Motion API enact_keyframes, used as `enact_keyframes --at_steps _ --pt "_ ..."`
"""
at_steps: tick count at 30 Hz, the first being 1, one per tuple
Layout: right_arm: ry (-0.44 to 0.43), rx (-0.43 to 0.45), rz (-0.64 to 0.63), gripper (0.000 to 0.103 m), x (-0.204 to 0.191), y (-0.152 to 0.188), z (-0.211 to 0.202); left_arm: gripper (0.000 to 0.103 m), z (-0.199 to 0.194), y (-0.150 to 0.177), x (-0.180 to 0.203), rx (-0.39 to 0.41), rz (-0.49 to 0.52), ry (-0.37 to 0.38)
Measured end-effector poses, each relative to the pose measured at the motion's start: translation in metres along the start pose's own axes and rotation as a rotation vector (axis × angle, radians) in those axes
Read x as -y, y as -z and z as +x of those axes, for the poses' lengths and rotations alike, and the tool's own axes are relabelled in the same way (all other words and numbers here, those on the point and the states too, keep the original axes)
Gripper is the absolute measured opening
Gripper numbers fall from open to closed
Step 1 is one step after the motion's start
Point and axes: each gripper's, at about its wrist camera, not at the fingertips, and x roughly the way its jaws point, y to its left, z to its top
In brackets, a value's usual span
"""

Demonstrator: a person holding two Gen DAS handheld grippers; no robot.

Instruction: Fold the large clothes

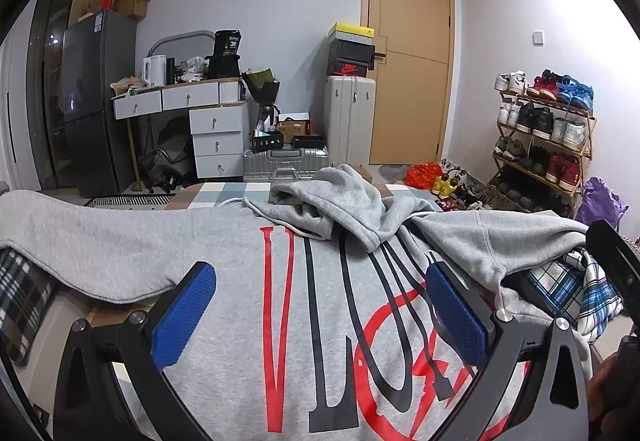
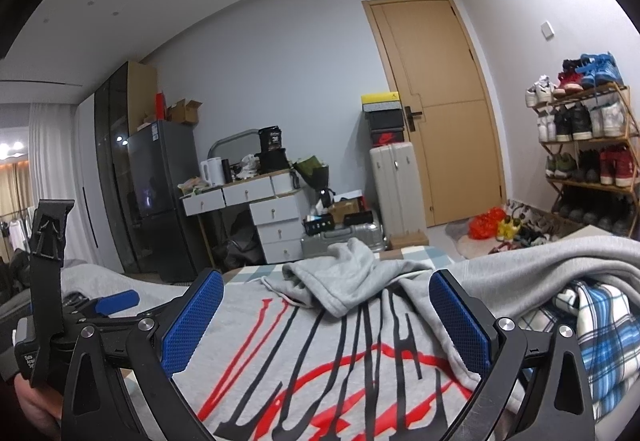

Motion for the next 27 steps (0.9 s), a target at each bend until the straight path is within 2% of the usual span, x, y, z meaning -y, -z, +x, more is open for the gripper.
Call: enact_keyframes --at_steps 27 --pt "-0.015 0.002 0.01 0.103 0.0034 0.0026 -0.0028 0.102 -0.0014 0.0007 0.0009 0.012 0.015 -0.002"
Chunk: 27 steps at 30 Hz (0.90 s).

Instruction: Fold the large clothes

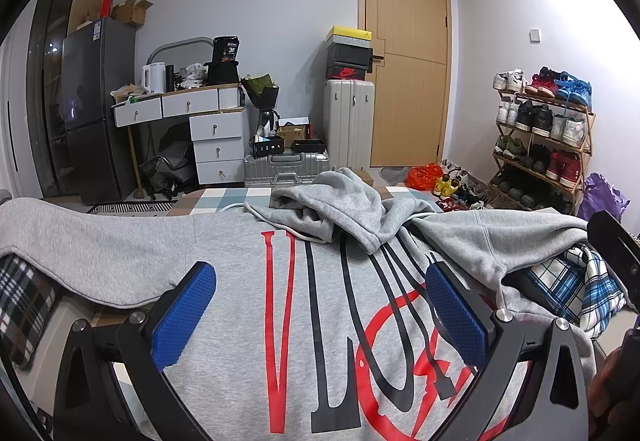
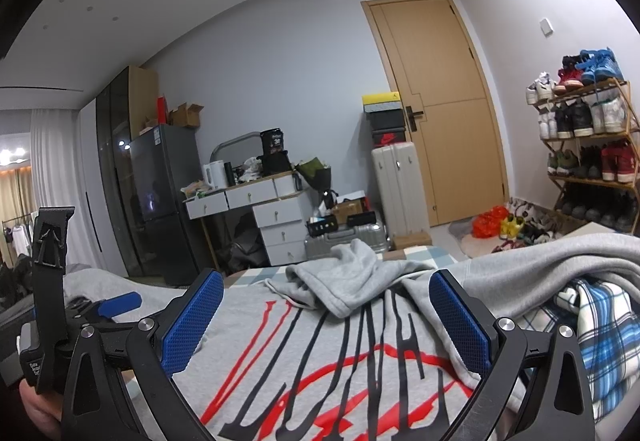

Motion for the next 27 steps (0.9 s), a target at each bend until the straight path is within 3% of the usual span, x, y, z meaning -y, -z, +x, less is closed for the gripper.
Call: enact_keyframes --at_steps 21,27 --pt "-0.006 -0.003 0.044 0.103 0.008 -0.004 -0.001 0.102 0.0 0.002 0.003 -0.008 0.012 -0.003" --pt "0.092 -0.019 0.124 0.103 0.045 -0.013 -0.011 0.102 0.002 0.005 0.003 -0.021 0.028 -0.003"
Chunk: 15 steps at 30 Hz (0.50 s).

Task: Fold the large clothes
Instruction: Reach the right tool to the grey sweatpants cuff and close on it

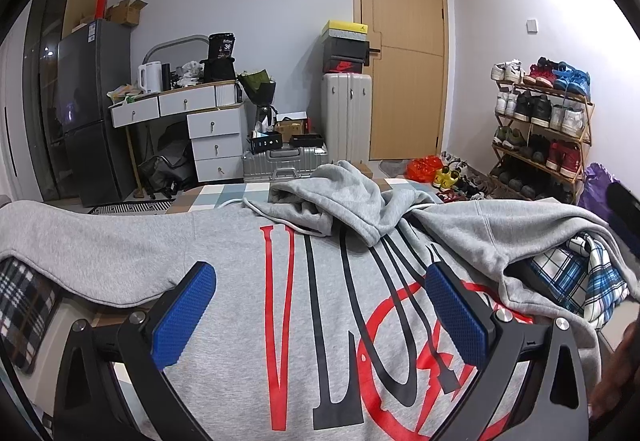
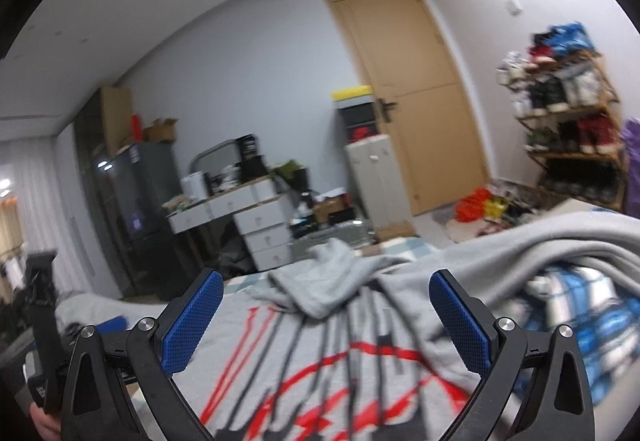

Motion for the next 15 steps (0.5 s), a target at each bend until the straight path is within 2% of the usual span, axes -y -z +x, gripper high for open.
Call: enact_keyframes --at_steps 2,6,10,15 --pt "0.051 -0.027 0.039 0.103 0.024 -0.007 -0.006 0.102 0.001 0.002 0.001 -0.013 0.008 0.009" --pt "0.16 -0.098 0.211 0.103 0.111 -0.021 -0.041 0.102 0.002 0.003 0.006 -0.03 0.031 0.03" --pt "0.24 -0.147 0.383 0.103 0.192 -0.021 -0.079 0.102 0.002 0.006 0.016 -0.033 0.067 0.041" --pt "0.265 -0.149 0.634 0.103 0.268 -0.006 -0.118 0.102 0.006 0.009 0.028 -0.055 0.105 0.045"
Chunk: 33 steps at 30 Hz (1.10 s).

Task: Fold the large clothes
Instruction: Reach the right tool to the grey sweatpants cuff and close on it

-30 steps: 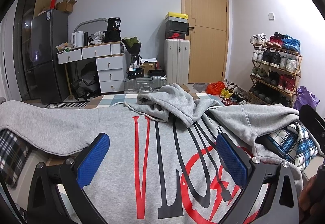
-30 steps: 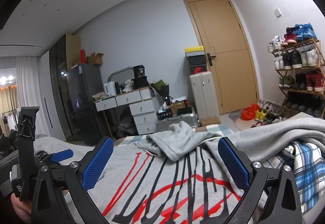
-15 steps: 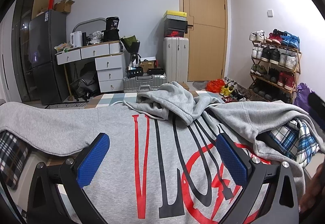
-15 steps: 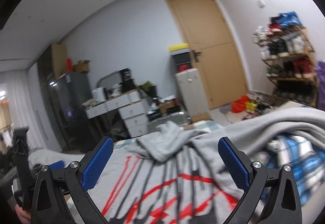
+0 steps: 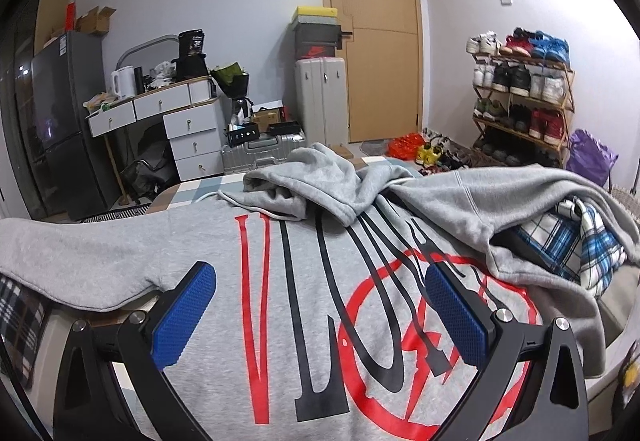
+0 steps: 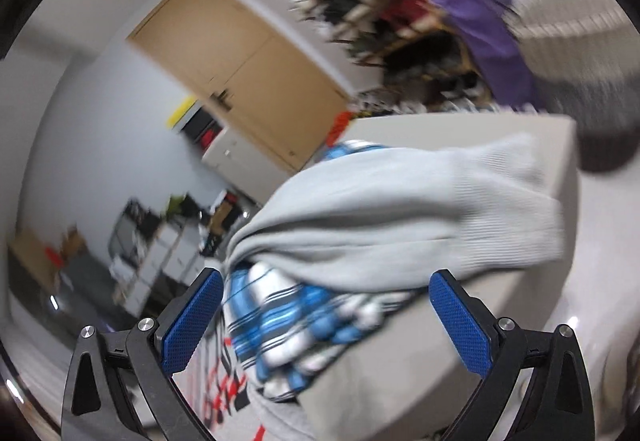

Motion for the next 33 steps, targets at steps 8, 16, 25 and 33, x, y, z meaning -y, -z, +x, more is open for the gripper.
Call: enact_keyframes --at_steps 8,16,25,33 --pt "0.051 -0.043 0.155 0.103 0.06 -0.011 0.002 0.102 0.001 0.003 0.009 -0.019 0.025 -0.007" --pt "0.024 -0.059 0.289 0.097 0.102 -0.024 0.016 0.102 0.003 0.004 0.014 -0.029 0.039 -0.009" --pt "0.211 0.043 0.111 0.014 0.081 -0.027 -0.003 0.102 0.0 0.002 0.013 -0.014 0.034 -0.013" --pt "0.137 0.04 0.045 0.016 0.057 -0.039 0.015 0.102 -0.003 0.003 0.017 0.002 0.053 -0.005"
